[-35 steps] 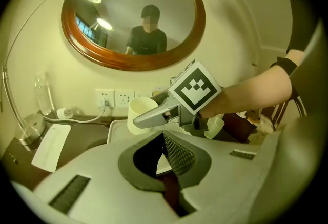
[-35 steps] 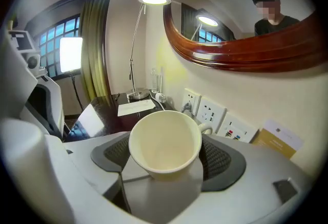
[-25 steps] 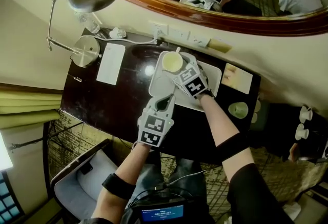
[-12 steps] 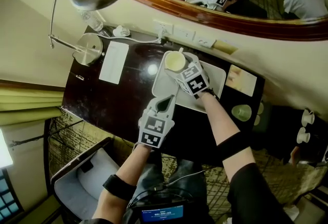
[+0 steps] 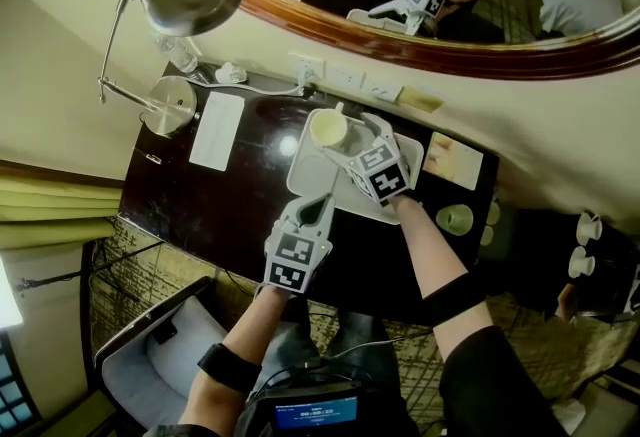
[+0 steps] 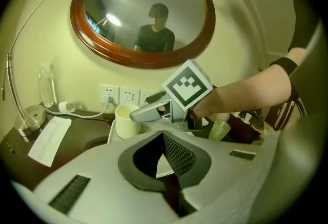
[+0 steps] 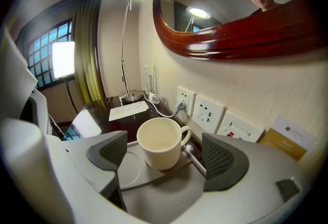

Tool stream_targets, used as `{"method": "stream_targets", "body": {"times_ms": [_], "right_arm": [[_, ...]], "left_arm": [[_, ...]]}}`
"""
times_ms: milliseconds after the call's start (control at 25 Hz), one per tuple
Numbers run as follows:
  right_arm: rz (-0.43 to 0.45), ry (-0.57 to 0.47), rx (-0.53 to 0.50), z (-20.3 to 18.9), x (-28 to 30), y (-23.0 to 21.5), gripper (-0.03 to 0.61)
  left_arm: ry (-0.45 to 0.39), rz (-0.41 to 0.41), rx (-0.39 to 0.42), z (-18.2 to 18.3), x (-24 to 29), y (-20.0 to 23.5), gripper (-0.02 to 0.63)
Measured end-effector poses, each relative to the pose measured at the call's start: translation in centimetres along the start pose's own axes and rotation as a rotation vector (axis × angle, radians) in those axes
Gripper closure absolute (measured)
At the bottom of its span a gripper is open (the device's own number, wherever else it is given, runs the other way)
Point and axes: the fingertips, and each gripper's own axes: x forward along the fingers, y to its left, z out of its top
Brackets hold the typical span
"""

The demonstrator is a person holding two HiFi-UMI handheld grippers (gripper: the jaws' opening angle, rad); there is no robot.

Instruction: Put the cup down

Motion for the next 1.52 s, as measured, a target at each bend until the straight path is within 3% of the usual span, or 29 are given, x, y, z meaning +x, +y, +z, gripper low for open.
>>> {"method": "stream_targets", "body": {"times_ms": [160,360,480,600,840,1120,1520], "right_arm": [[-0.027,-0.034,0.018,0.7,-5.8,1.3,0.168],[-0.120,-0.083,0.044,-0.5,-13.7,1.6,0.395],[-0.164,-0.101,0.079,-2.0,-18.1,1.7,0.487],[-0.224,-0.111,0.100,-4.3,-22.2,1.5,0.537],[-0.262,-0.111,0.179,-7.7,-28.9,2.7,0.572],[-0.371,-0.087,0.256,-13.0,-35.3,2.4,0.572],[-0.456,-0.075,0.337,-17.3,-40.5,1.8,0.571]], "left_arm": [[-0.005,-0.012,0.014,1.0,-1.5,-1.9,0.613],[-0.022,-0.001,0.033,2.6,-3.7,-4.1,0.613],[-0.027,0.008,0.044,3.0,-4.9,-5.4,0.613],[-0.026,0.006,0.050,2.8,-5.9,-7.1,0.613],[-0.022,-0.006,0.043,2.3,-6.7,-10.1,0.613],[-0.017,-0.090,0.097,2.9,-6.3,-13.9,0.613],[-0.010,-0.165,0.139,3.5,-4.9,-17.7,0.613]]}}
